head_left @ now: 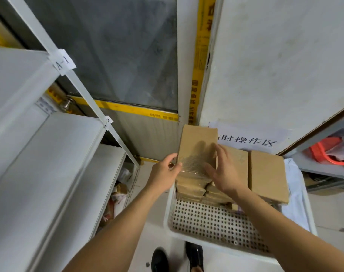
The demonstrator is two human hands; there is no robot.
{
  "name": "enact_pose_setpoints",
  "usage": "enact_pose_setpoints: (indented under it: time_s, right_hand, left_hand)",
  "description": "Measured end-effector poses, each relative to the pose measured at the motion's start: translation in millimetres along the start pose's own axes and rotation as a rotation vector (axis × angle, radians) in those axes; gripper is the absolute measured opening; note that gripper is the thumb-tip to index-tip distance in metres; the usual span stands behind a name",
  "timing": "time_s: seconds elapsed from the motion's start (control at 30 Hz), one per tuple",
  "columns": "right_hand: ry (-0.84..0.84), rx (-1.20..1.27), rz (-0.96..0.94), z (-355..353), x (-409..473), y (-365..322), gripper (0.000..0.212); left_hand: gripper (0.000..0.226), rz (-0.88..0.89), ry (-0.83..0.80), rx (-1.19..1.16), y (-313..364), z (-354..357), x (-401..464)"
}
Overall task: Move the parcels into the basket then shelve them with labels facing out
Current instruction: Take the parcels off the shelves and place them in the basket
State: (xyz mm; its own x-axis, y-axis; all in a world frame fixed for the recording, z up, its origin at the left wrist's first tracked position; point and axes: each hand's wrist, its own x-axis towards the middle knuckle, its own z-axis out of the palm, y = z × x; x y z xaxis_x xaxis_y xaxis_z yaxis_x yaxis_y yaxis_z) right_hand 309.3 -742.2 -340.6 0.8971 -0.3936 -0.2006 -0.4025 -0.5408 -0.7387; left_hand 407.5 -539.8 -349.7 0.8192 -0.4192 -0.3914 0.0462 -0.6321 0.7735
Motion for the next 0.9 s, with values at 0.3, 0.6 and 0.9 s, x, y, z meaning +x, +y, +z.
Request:
enact_pose_setpoints:
  time_s: [0.3,0.6,0.9]
  right_hand:
    - [-0.138,-0.158,-0.263,-13,1,-70,0.043]
    - [-0.225,-0.196,-0.602,18,-19,-195,0.037]
    - [-0.347,-0.137,-0.814,92,-93,-340,0.037]
  left_hand:
    - [0.050,0.056,0.237,0.227,27,-65,-56]
    - [0.046,-0.025,0.544,0.329,28,-151,-149]
    - [0.045,-0.091,0.886,0.282,-20,-259,-290]
